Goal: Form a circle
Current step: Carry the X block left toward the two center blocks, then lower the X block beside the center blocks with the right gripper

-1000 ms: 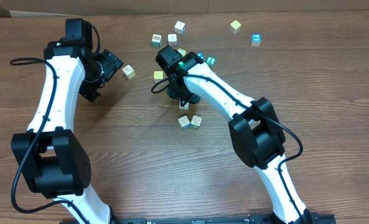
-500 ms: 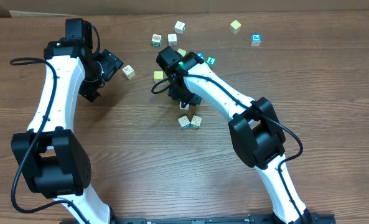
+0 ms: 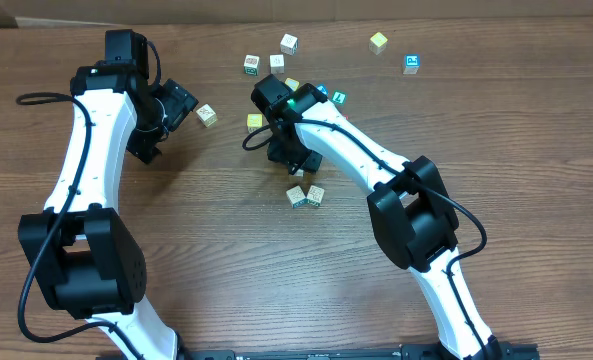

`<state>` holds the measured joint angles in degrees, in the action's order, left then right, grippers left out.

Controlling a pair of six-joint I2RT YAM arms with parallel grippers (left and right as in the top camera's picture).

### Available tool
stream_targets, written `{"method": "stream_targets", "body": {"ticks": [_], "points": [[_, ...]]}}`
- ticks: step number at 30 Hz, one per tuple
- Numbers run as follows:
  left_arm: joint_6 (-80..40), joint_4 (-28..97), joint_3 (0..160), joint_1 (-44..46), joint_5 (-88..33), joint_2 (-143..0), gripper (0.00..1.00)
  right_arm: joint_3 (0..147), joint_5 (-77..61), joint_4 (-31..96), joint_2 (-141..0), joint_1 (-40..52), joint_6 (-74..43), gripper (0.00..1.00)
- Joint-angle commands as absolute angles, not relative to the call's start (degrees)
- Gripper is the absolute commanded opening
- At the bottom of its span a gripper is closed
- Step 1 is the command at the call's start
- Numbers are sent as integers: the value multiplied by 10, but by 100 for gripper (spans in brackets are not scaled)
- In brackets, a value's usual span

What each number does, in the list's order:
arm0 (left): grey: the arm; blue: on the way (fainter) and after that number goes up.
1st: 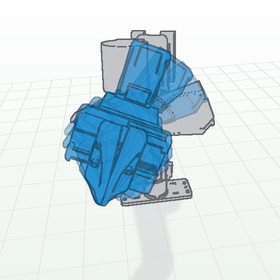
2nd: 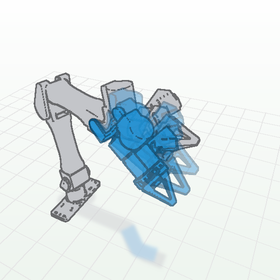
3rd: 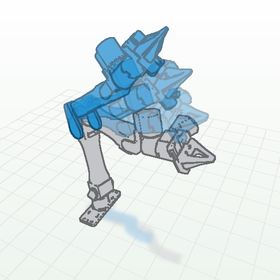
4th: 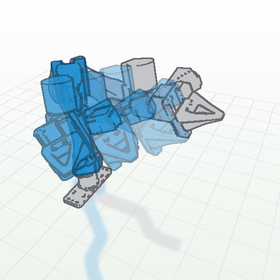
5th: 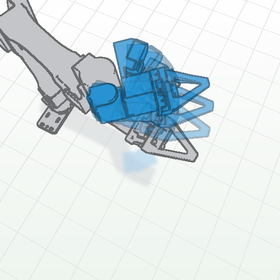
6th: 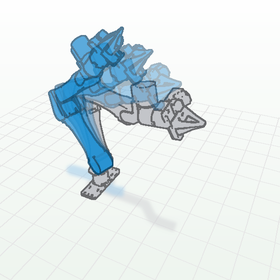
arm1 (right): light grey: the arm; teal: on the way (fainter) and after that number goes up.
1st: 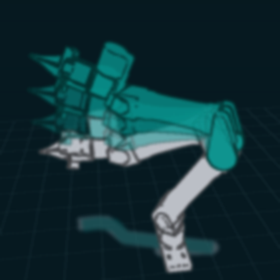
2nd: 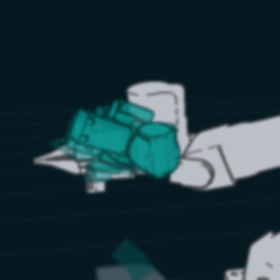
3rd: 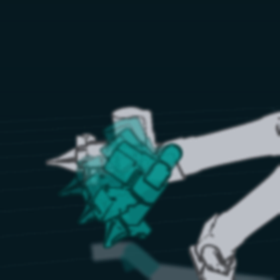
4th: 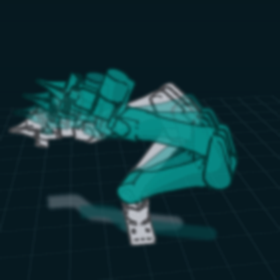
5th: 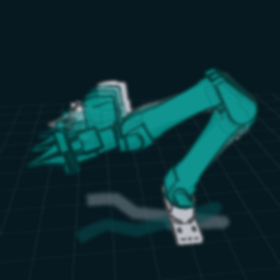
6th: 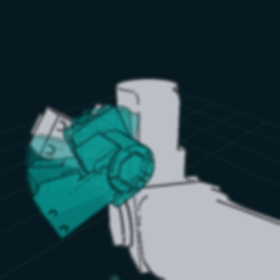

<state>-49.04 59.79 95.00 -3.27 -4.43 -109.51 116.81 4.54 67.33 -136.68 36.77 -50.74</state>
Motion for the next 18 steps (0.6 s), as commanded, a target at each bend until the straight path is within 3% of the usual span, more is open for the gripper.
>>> {"method": "stream_targets", "body": {"ticks": [1,5,13,18], "points": [[-476,598,954,-32,-40,-1090,100,1164,77,663,-1365,357,-479,61],[-476,597,954,-32,-40,-1090,100,1164,76,651,-1365,342,-422,63],[-476,597,954,-32,-40,-1090,100,1164,33,655,-1365,338,-420,35],[-476,597,954,-32,-40,-1090,100,1164,17,665,-1365,338,-430,31]]}}
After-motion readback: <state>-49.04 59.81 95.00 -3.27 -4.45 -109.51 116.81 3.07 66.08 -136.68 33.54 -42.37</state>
